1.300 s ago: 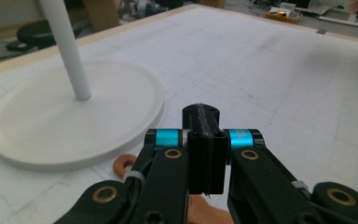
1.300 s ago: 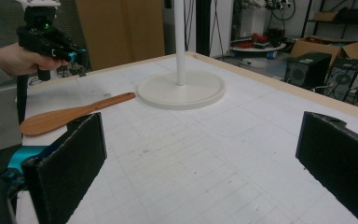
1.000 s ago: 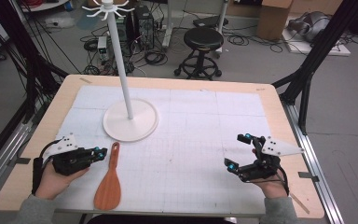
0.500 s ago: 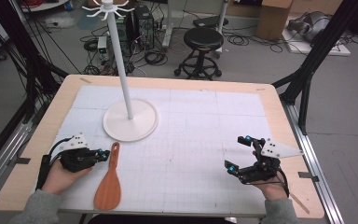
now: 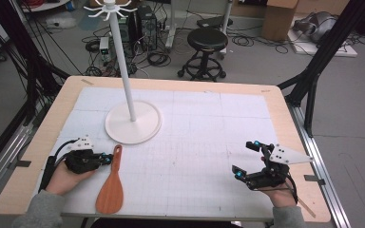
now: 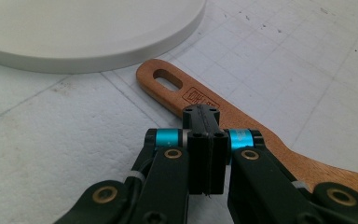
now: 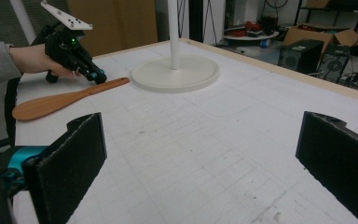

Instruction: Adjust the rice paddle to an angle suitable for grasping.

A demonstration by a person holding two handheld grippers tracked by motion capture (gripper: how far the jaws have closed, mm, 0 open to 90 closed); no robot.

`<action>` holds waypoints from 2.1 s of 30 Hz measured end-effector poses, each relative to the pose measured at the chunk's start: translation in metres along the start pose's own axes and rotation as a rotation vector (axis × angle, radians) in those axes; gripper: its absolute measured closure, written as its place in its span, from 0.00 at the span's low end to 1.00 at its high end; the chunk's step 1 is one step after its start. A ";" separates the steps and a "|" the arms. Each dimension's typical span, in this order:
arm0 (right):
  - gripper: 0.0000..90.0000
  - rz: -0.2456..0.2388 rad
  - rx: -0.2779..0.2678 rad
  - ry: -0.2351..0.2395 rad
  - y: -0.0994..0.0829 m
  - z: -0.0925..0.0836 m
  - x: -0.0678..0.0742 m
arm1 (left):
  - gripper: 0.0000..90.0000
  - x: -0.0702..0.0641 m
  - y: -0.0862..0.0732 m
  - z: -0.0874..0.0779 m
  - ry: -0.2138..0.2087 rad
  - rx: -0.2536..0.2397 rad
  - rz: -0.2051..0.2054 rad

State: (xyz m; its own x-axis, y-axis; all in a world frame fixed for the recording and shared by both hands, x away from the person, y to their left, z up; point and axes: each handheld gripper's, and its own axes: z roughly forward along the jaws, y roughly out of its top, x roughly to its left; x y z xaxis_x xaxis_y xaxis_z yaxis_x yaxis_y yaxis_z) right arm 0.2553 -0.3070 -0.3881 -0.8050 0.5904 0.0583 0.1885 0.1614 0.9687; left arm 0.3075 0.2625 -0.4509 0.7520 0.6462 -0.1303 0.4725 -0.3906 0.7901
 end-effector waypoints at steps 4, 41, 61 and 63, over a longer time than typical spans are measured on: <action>0.00 0.002 0.003 0.000 0.000 0.000 0.000 | 1.00 -0.001 0.000 0.001 -0.002 0.002 0.007; 0.00 0.004 0.007 -0.004 -0.001 0.000 -0.001 | 1.00 -0.042 0.021 0.024 -0.126 0.095 0.111; 0.00 0.004 0.002 -0.006 -0.001 -0.001 -0.002 | 1.00 -0.067 0.030 0.037 -0.218 0.144 0.175; 0.00 0.004 0.002 -0.005 -0.001 -0.001 -0.002 | 1.00 -0.069 0.031 0.038 -0.216 0.147 0.182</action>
State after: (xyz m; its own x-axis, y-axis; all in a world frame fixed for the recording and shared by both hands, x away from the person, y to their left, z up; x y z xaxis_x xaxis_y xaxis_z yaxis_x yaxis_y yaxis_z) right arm 0.2558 -0.3091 -0.3894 -0.8012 0.5953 0.0607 0.1928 0.1608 0.9680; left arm 0.2872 0.1809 -0.4404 0.9030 0.4092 -0.1311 0.3707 -0.5876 0.7192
